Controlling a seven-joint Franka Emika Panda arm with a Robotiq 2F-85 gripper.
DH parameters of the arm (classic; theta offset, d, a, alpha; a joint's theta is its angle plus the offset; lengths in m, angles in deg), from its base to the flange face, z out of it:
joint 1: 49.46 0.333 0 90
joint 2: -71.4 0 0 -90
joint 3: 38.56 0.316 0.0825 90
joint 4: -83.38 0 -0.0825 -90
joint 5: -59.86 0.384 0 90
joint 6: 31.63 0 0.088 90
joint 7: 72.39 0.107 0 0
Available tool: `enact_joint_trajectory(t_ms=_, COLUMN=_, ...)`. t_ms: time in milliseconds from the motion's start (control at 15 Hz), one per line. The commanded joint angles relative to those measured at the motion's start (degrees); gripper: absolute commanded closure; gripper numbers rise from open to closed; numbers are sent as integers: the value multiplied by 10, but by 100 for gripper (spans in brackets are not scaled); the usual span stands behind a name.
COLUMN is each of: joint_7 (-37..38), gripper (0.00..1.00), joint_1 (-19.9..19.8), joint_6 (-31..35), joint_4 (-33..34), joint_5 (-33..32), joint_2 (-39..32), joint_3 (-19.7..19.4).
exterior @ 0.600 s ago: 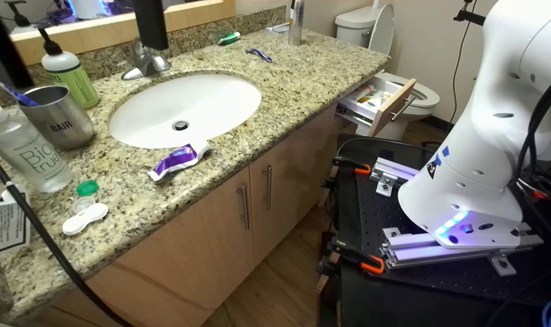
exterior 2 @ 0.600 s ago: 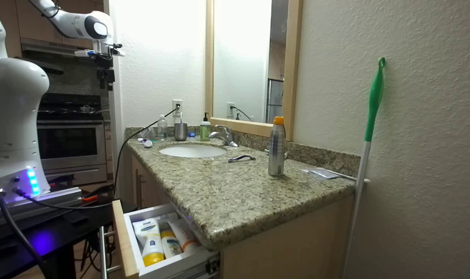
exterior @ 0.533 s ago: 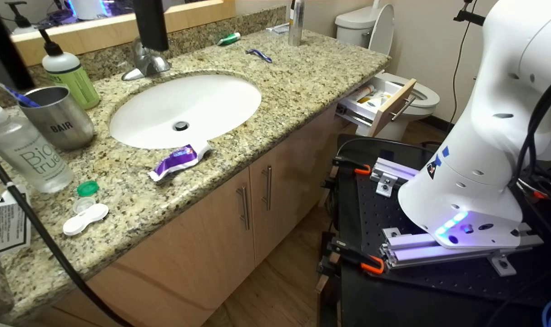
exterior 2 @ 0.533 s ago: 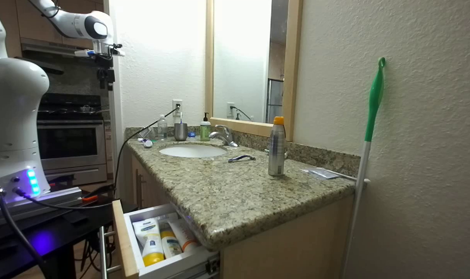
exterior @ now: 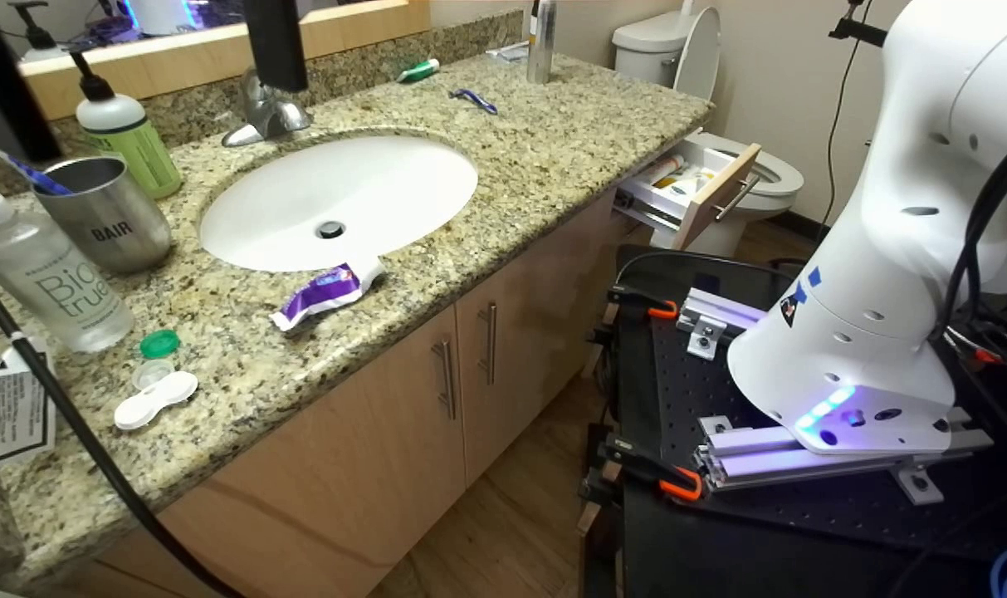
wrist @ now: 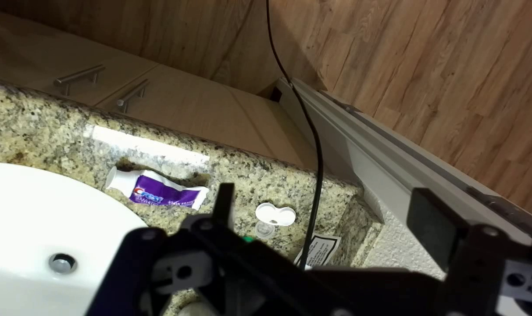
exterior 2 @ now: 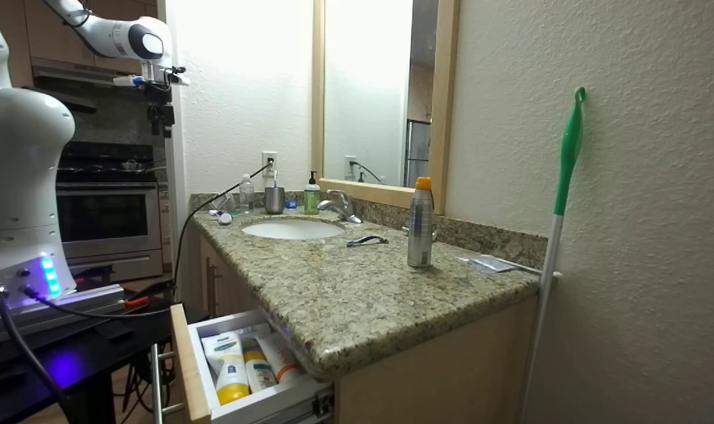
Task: Close the open drawer
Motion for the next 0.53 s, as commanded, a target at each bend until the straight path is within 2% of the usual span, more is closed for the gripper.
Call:
enact_joint_trajectory(t_ms=0, joint_7=8, gripper=0, joint_1=-31, joint_6=14, joint_4=-54, joint_5=-7, joint_2=27, joint_3=-45)
enact_joint_trajectory(t_ms=67, joint_7=2, gripper=0, joint_1=6, joint_6=-1, joint_4=1, joint_5=-2, joint_2=-1, joint_3=-6)
enact_joint_trajectory(t_ms=267, joint_7=2, gripper=0, joint_1=6, joint_6=-1, joint_4=1, joint_5=-2, joint_2=-1, joint_3=-6)
enact_joint_trajectory(t_ms=333, joint_7=39, gripper=0, joint_1=-5, joint_6=10, joint_4=4, joint_5=-30, joint_2=1, joint_3=6)
enact_joint_trajectory(t_ms=400, joint_7=69, gripper=0, joint_1=-16, joint_6=37, joint_4=1, joint_5=-33, joint_2=13, joint_3=1)
enact_joint_trajectory(t_ms=467, joint_7=59, gripper=0, joint_1=-21, joint_6=14, joint_4=10, joint_5=-12, joint_2=40, joint_3=-30)
